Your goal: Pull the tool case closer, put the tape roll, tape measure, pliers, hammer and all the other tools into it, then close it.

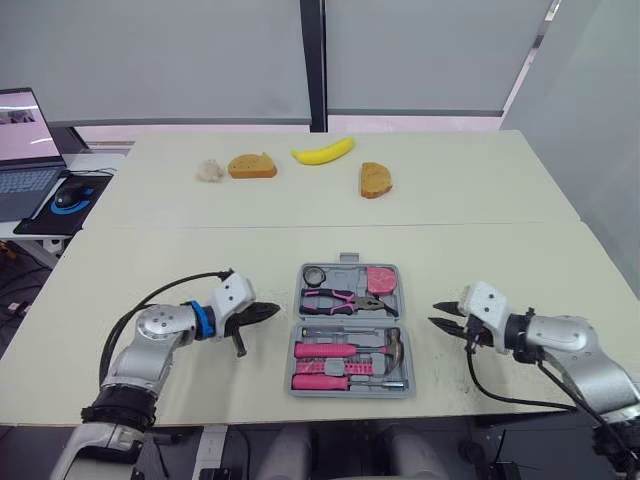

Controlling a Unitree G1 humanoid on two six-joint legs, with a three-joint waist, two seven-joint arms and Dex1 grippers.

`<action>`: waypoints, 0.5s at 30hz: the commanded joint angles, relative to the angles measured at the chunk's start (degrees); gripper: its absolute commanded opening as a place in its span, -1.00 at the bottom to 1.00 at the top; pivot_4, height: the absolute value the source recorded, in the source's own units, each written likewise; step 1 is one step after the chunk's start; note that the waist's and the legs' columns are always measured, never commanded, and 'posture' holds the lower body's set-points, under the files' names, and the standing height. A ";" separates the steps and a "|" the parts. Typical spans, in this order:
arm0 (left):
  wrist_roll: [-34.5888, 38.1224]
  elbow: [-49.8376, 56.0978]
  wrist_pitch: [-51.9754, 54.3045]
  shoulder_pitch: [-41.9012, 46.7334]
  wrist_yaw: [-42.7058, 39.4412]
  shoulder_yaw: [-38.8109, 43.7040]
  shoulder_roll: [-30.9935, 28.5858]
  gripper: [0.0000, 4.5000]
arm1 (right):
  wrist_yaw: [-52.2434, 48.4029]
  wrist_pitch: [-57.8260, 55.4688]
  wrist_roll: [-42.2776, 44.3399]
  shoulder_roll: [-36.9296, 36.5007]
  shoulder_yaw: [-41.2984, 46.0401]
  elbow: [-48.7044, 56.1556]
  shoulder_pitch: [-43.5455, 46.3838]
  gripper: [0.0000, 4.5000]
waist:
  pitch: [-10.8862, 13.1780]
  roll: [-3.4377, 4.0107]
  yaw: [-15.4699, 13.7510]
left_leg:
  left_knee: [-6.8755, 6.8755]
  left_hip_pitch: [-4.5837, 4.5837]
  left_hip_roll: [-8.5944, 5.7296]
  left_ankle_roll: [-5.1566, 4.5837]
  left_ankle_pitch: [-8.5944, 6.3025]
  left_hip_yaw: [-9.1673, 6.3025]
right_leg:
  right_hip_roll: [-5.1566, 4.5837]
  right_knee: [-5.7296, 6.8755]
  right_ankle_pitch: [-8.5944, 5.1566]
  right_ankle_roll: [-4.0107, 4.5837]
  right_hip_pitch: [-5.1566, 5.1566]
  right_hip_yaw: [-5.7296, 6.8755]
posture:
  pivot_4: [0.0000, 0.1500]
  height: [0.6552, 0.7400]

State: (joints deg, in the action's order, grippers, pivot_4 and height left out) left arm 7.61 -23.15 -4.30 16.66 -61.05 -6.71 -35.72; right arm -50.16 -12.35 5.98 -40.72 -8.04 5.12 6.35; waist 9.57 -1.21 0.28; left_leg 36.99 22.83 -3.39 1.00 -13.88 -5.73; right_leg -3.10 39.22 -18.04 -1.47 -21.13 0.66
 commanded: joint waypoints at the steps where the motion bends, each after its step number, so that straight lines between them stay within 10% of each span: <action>1: -1.06 -1.06 -2.24 1.84 -1.65 -0.93 0.16 -1.00 | -0.46 2.65 -1.93 1.35 -1.85 -3.70 2.65 -0.84 | 0.00 0.00 0.04 | 0.01 0.00 0.00 0.00 0.00 0.00 | 0.00 0.01 0.00 0.00 0.00 0.00 | 1.00 0.91; 15: -4.32 -4.46 -4.53 3.61 -3.17 -3.80 2.76 -1.00 | -3.94 4.84 -5.10 6.13 -7.81 -13.78 9.00 -0.99 | 0.00 0.00 0.25 | 0.03 -0.03 -0.01 0.01 0.01 0.06 | 0.01 0.29 0.00 0.00 -0.13 -0.05 | 1.00 0.91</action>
State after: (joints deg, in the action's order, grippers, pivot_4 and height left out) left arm 3.46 -27.75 -8.01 19.54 -64.29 -10.63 -33.03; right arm -53.64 -8.15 1.13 -34.64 -16.02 -8.96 14.61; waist 9.57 -1.21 0.53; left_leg 37.03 22.80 -3.40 1.01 -13.87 -5.67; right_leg -3.09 39.52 -18.04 -1.46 -21.26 0.61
